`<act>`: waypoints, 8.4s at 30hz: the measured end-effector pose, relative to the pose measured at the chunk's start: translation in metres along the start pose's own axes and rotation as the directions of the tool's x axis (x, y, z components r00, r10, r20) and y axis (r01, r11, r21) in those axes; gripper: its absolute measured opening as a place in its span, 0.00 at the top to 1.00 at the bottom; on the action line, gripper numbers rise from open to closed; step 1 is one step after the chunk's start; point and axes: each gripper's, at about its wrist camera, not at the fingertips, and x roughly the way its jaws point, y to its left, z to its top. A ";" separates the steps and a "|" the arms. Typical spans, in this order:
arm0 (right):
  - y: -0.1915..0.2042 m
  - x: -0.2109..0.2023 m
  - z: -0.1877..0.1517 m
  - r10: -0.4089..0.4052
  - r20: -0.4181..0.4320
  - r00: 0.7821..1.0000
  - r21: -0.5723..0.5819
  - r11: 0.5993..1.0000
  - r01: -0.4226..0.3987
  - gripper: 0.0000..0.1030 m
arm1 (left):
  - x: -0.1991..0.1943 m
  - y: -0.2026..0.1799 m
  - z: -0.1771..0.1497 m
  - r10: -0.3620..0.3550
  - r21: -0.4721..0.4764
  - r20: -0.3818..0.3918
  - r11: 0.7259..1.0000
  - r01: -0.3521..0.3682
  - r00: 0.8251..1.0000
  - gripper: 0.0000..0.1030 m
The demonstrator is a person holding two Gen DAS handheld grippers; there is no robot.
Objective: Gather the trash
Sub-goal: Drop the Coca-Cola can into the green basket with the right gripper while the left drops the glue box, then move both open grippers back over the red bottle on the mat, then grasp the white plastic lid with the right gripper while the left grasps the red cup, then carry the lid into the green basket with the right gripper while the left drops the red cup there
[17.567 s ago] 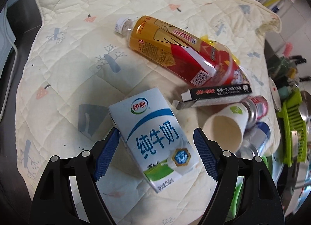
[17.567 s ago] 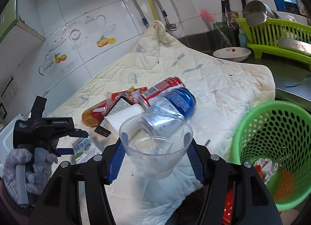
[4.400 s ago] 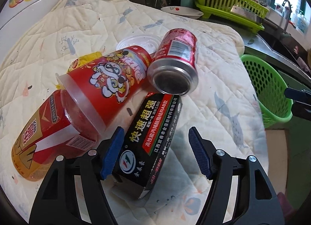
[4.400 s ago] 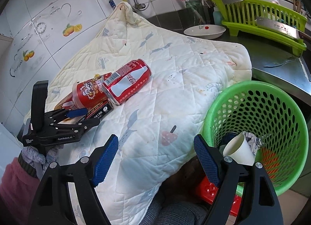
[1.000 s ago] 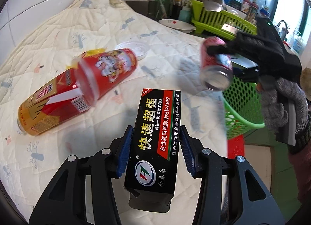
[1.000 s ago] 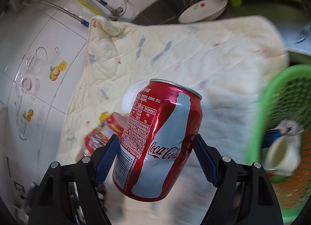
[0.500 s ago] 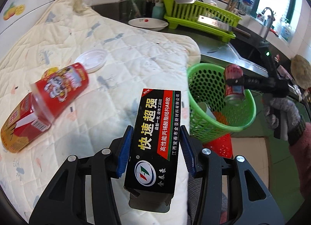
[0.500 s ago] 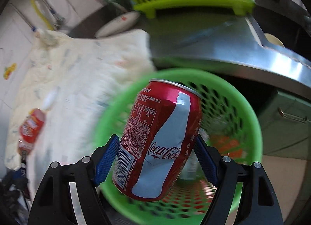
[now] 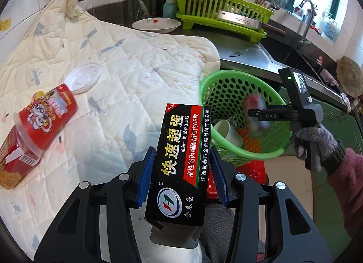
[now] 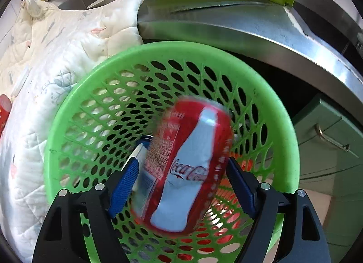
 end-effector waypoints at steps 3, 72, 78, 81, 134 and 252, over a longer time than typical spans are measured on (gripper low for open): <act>-0.004 -0.003 -0.002 -0.009 0.014 1.000 0.002 1.000 0.009 0.21 | 0.003 -0.007 0.006 -0.013 0.010 0.004 1.000 0.013 1.000 0.54; 0.046 -0.147 -0.048 0.226 0.284 0.932 -0.100 0.974 -0.205 0.20 | 0.006 0.005 0.016 -0.035 -0.103 0.063 0.994 0.042 0.997 0.32; 0.085 -0.146 -0.040 0.266 0.267 0.926 -0.161 0.960 -0.230 0.20 | -0.018 0.046 0.000 0.022 -0.158 0.082 0.987 -0.009 0.996 0.32; 0.105 -0.145 -0.035 0.286 0.256 0.923 -0.191 0.951 -0.242 0.20 | -0.032 0.071 -0.011 0.054 -0.195 0.089 0.980 -0.036 0.995 0.32; 0.320 0.019 0.144 0.387 -0.009 0.922 -0.098 0.917 -0.386 0.61 | -0.094 0.218 -0.074 0.229 -0.387 0.108 0.906 -0.172 0.967 0.32; -0.051 -0.151 -0.066 0.055 0.345 0.937 0.048 0.996 -0.076 0.28 | 0.100 -0.107 0.042 -0.334 -0.044 -0.114 0.943 0.331 0.936 0.95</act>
